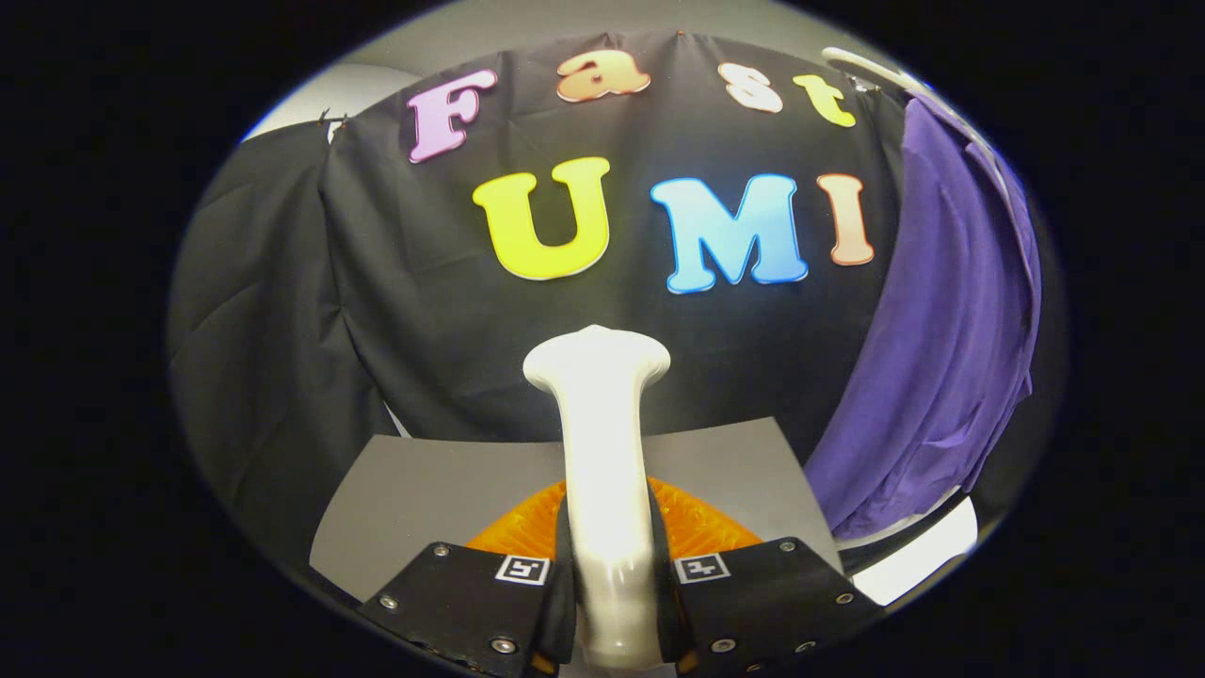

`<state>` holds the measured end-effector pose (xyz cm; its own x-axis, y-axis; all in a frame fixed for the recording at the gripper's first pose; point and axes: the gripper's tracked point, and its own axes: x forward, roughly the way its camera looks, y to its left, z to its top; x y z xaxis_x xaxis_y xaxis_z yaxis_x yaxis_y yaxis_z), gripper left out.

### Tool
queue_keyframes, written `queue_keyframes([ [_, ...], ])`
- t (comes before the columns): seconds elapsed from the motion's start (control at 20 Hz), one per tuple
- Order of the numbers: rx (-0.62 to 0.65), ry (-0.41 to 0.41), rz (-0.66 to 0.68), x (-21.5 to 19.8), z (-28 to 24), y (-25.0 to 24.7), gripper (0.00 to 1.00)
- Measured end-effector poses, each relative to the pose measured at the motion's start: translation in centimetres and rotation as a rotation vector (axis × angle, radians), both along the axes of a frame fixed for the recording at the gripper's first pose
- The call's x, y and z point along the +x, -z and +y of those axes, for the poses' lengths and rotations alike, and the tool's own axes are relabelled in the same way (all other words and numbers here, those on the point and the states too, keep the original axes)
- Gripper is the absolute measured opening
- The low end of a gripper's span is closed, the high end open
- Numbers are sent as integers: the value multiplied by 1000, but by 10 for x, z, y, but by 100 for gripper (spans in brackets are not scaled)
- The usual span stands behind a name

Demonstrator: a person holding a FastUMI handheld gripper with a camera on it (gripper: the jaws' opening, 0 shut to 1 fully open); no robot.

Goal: Iron the clothes twice with a garment steamer, once on the left side and once on the right side.

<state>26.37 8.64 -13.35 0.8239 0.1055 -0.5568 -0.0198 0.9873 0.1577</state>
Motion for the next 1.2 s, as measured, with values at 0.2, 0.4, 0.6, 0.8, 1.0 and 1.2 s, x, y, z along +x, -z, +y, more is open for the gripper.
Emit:
queue_keyframes([
  [0.2, -43, -9, -108, -36, -37, -41, 34],
  [0.4, -35, -8, -225, -67, -72, -83, 34],
  [0.6, -35, 18, -343, -99, -111, -126, 34],
  [0.8, -48, 77, -428, -130, -156, -166, 33],
  [1.0, -42, 122, -480, -145, -197, -189, 33],
  [1.2, -29, 149, -495, -159, -237, -195, 33],
])
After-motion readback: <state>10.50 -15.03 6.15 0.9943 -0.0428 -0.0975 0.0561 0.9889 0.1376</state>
